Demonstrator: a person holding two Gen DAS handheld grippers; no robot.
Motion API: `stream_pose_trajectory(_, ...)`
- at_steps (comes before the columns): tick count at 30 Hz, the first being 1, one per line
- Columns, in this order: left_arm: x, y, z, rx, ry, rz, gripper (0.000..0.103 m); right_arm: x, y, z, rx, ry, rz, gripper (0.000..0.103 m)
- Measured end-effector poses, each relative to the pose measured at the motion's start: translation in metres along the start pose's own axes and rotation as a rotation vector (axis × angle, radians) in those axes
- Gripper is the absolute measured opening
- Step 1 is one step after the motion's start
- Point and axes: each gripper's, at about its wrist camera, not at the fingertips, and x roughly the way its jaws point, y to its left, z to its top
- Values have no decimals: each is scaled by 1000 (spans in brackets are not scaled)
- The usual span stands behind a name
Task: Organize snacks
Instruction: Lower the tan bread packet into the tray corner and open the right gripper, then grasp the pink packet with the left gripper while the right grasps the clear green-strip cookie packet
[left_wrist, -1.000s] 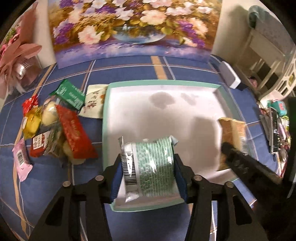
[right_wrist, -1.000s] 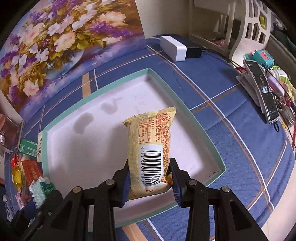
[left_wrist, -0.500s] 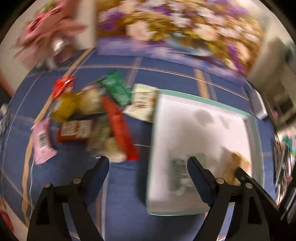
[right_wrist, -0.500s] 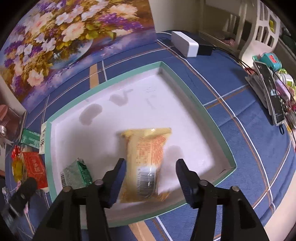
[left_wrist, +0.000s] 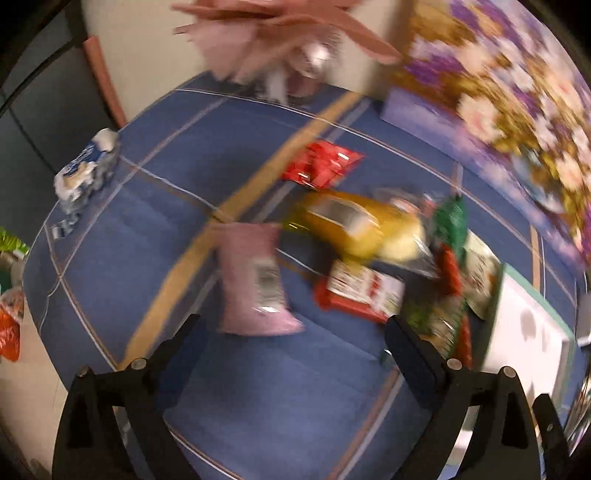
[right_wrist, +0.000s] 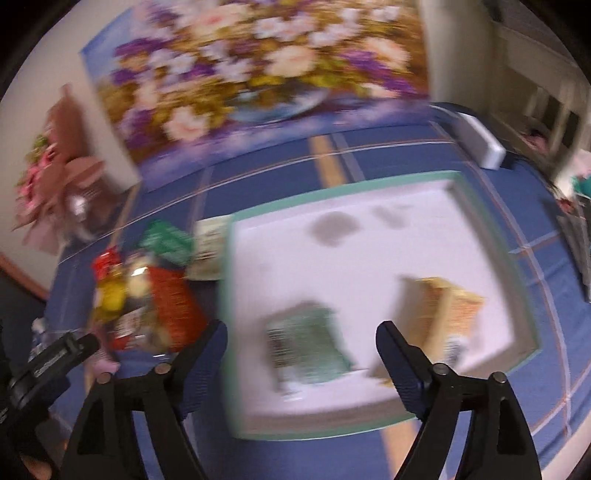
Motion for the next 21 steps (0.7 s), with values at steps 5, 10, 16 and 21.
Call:
stream_pose_trajectory(5,1,43,11,-86,-12,-15,102,7,51,-9,-69,11,75,91)
stream_pose_trajectory(10,11,74,20,-169,3,-15,102,16,84,-15,-98,32,135,91)
stream_pose_trajectory(16,23,86,24,-198,36,-36,102,29,107,-16,-101,53,178,87)
stream_pose_trajectory(21,43,70,27,-175,86,-56,102,46,118,-16,-120,93,194,65)
